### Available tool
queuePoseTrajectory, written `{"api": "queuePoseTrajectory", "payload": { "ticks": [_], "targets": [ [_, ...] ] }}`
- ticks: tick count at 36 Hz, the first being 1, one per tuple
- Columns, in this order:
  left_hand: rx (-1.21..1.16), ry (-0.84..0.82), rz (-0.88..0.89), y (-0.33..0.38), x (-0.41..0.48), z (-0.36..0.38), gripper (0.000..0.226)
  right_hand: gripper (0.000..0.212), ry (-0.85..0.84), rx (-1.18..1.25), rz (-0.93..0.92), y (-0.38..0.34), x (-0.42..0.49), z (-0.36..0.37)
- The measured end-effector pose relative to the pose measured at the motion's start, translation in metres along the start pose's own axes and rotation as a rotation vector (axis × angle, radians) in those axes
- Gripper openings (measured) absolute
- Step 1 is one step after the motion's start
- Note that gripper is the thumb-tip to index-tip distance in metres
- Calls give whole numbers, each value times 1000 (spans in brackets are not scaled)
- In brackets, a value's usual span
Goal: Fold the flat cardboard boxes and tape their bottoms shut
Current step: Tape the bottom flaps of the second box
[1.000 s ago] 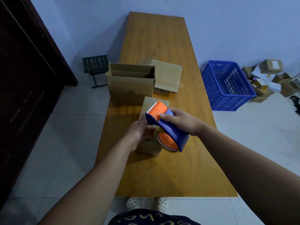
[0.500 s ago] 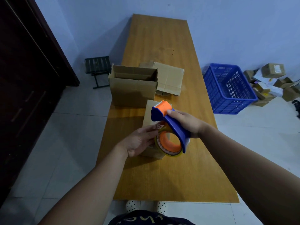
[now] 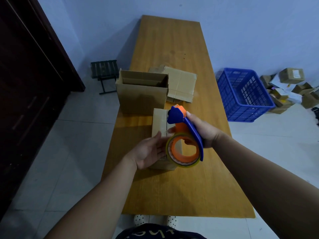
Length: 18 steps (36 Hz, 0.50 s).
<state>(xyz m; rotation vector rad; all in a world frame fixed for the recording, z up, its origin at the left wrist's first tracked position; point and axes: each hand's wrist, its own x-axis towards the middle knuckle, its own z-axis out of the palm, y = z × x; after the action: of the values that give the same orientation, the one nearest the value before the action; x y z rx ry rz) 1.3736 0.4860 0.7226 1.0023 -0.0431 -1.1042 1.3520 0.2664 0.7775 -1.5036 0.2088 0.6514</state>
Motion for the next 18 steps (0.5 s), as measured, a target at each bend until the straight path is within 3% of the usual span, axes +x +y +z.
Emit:
{"api": "queuePoseTrajectory", "payload": {
  "ticks": [3, 7, 10, 18],
  "targets": [
    [17, 14, -24, 3, 2, 2, 32, 94, 21, 22, 17, 1, 3, 2],
    [67, -16, -78, 10, 1, 12, 51, 112, 4, 42, 29, 2, 7, 3],
    [61, -7, -91, 11, 1, 13, 51, 113, -11, 43, 38, 2, 9, 1],
    [63, 56, -105, 13, 5, 10, 19, 116, -8, 23, 75, 3, 10, -4]
  ]
}}
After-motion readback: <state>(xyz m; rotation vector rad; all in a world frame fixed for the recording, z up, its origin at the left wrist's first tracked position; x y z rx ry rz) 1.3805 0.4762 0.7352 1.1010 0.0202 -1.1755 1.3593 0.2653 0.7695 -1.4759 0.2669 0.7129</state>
